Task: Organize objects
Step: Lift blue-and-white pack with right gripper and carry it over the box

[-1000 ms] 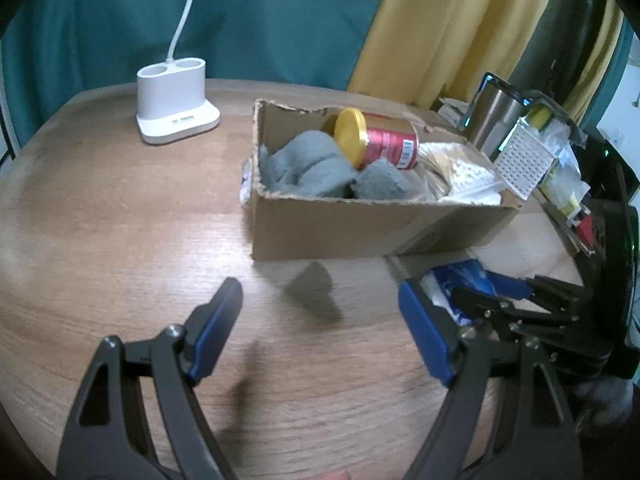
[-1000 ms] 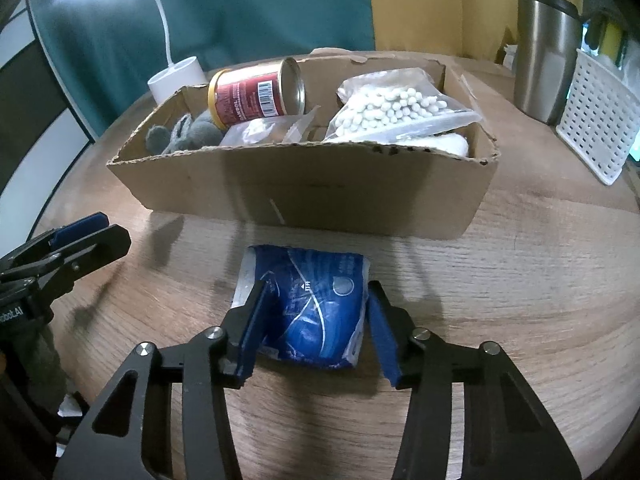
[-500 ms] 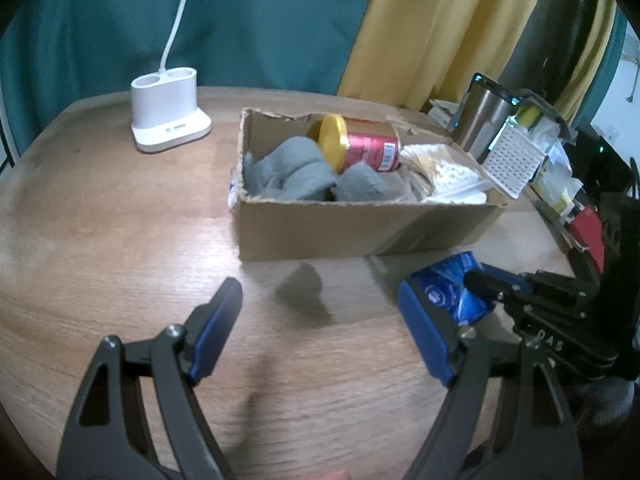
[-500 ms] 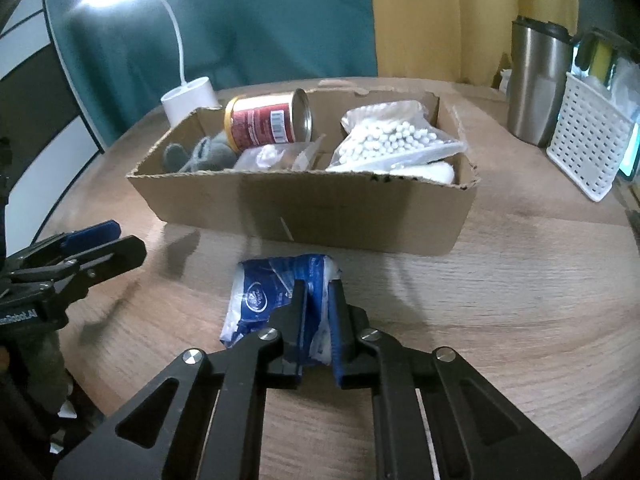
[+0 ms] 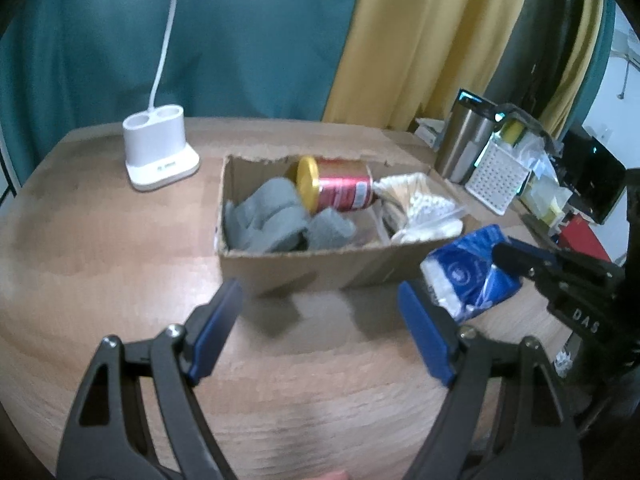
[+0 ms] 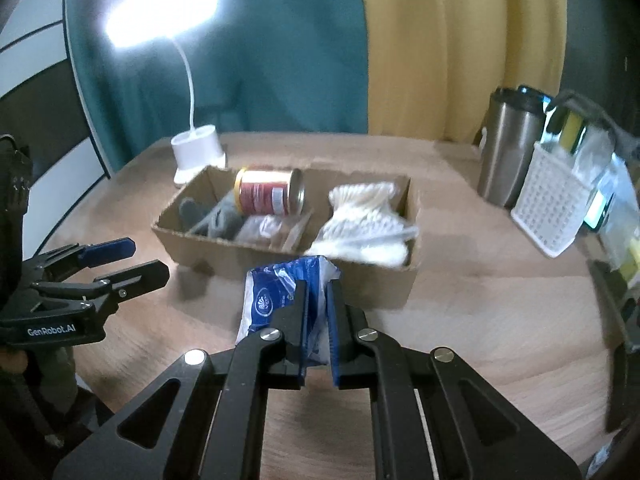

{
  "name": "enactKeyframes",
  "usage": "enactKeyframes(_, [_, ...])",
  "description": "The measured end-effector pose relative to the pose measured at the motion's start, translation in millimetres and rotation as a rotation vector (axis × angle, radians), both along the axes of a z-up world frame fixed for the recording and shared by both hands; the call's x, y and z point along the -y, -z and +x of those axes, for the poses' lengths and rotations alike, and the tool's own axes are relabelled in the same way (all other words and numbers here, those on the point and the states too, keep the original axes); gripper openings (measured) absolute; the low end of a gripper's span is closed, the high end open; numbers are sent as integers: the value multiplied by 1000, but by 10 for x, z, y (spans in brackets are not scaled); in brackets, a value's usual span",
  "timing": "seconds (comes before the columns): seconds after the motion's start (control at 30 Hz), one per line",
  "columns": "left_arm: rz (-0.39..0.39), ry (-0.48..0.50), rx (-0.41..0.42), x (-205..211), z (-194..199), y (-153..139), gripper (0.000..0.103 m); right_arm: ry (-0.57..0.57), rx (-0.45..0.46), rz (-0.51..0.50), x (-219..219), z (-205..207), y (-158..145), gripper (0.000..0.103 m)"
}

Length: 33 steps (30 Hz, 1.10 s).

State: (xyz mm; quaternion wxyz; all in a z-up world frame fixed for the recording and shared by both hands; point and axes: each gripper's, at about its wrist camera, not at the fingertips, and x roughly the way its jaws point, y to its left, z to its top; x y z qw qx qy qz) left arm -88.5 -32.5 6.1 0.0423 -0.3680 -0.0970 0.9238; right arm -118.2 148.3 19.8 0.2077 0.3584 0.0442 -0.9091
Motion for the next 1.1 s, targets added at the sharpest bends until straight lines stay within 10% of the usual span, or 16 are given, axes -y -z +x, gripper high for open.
enactKeyframes(1.1, [-24, -27, -17, 137, -713, -144, 82, 6, -19, 11, 51, -952, -190, 9])
